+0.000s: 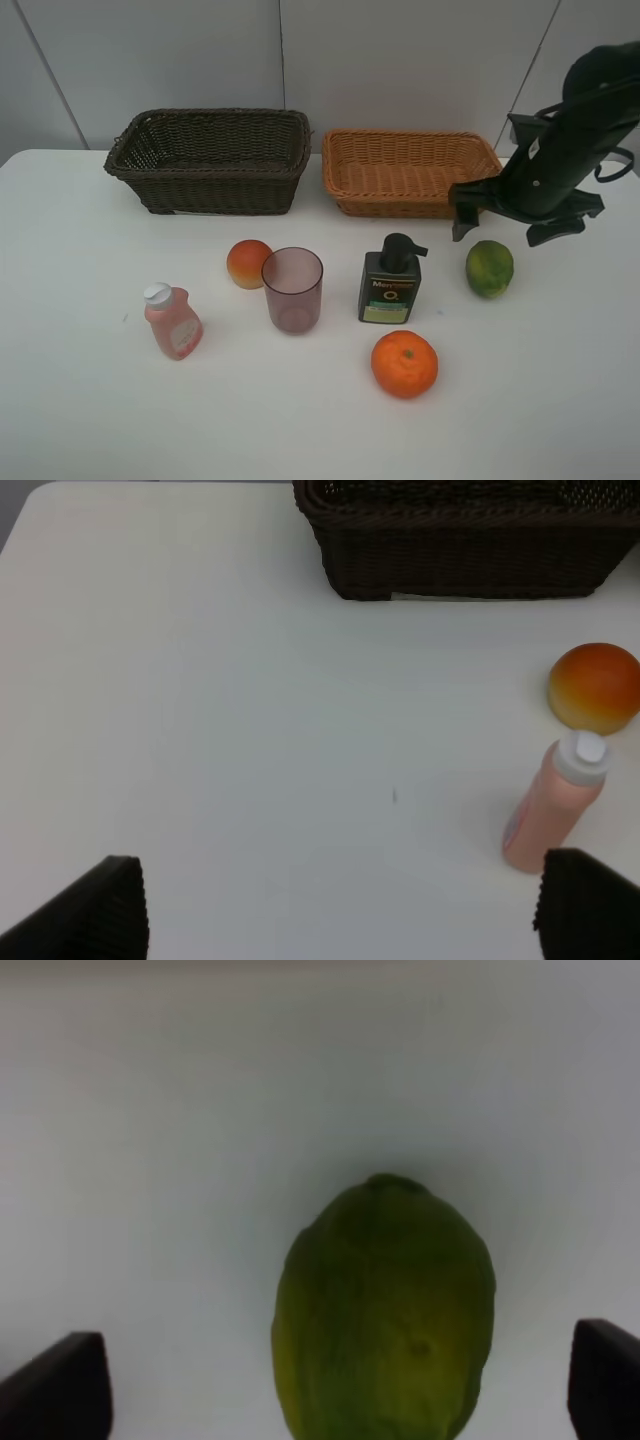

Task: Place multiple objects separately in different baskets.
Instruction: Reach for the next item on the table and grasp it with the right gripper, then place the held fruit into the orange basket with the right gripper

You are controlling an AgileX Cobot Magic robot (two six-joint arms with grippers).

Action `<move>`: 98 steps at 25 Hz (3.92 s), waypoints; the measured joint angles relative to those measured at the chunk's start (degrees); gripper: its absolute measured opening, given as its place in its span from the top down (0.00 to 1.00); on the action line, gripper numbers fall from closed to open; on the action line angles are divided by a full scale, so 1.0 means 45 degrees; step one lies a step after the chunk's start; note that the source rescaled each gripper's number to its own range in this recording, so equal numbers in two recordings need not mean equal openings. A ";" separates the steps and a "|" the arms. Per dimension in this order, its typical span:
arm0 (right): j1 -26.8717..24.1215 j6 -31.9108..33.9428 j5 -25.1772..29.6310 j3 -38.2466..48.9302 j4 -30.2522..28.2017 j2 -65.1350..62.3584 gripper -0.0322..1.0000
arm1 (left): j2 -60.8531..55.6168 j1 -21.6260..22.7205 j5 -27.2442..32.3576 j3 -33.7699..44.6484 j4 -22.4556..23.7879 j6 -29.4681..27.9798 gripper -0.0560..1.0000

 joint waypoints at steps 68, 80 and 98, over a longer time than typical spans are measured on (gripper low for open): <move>0.0282 -0.3423 0.4969 -0.6611 0.2090 0.1704 0.61 | 0.0000 0.0000 -0.0011 0.0000 0.0000 0.0000 0.00; 0.0282 -0.3447 0.4017 -1.1075 0.2029 0.5338 0.61 | 0.0000 0.0000 -0.0011 0.0000 0.0000 0.0000 0.00; 0.0282 -0.3460 0.1545 -1.1243 0.1595 0.7767 0.48 | 0.0000 0.0000 -0.0011 0.0000 0.0000 0.0000 0.00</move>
